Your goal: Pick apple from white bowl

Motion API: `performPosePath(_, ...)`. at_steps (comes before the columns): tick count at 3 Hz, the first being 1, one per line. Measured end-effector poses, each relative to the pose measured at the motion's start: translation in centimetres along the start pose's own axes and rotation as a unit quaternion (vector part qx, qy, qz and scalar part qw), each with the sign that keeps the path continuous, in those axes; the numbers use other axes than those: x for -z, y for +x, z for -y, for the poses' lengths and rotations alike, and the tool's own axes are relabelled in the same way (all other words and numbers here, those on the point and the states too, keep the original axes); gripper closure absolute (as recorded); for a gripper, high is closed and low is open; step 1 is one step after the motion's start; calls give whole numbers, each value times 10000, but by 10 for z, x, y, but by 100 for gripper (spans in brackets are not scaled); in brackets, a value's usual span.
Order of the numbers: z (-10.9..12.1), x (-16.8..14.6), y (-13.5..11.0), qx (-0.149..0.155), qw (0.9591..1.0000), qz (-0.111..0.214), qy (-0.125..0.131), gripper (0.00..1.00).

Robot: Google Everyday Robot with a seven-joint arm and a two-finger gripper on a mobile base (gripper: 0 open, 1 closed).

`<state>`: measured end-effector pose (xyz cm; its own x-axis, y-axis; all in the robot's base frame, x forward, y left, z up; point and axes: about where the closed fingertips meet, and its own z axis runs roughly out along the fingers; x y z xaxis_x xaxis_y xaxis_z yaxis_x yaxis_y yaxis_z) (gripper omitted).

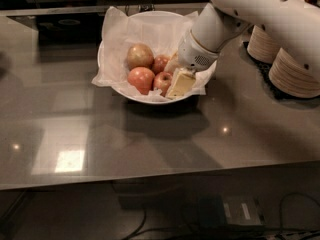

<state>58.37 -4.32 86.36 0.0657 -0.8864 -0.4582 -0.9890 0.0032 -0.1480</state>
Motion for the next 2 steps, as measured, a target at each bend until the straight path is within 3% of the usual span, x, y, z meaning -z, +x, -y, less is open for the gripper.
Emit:
performPosePath(1,0,-1,-1,-32,10000,-14,-65,50)
performPosePath(2,-1,-1,-2,-54,9999,-30,-113,69)
